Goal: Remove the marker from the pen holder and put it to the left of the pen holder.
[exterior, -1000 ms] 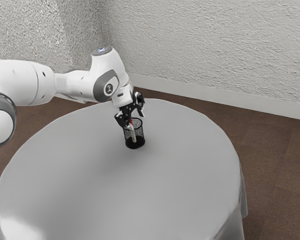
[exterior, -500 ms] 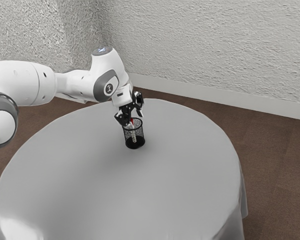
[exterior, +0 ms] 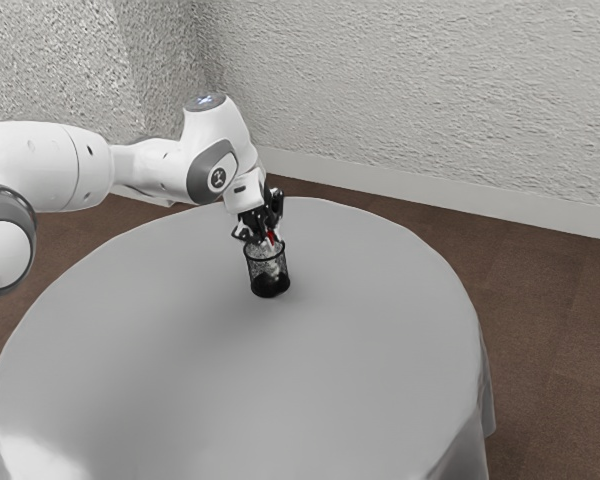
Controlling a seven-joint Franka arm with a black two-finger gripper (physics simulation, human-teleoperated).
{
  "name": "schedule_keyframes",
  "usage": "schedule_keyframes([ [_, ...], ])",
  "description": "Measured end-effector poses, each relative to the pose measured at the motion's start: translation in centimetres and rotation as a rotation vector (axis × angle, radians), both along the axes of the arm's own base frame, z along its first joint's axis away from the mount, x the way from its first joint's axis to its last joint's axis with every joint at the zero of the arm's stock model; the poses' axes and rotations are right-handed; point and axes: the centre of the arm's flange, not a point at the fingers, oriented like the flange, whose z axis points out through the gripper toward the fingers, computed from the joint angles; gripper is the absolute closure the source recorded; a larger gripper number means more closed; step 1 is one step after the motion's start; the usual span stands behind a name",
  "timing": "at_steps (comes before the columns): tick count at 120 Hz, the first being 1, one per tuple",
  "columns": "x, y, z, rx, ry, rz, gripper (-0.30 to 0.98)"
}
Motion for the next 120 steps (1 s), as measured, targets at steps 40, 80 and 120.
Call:
schedule_keyframes([
  [40,-0.6,1.5,4.6,0.042,-0.068,0.003,0.76],
  [80,-3.3,7.5,11.1,0.161,-0.128,0.045,0.76],
  [120,-2.5,14.1,4.6,0.636,-0.108,-0.065,0.78],
])
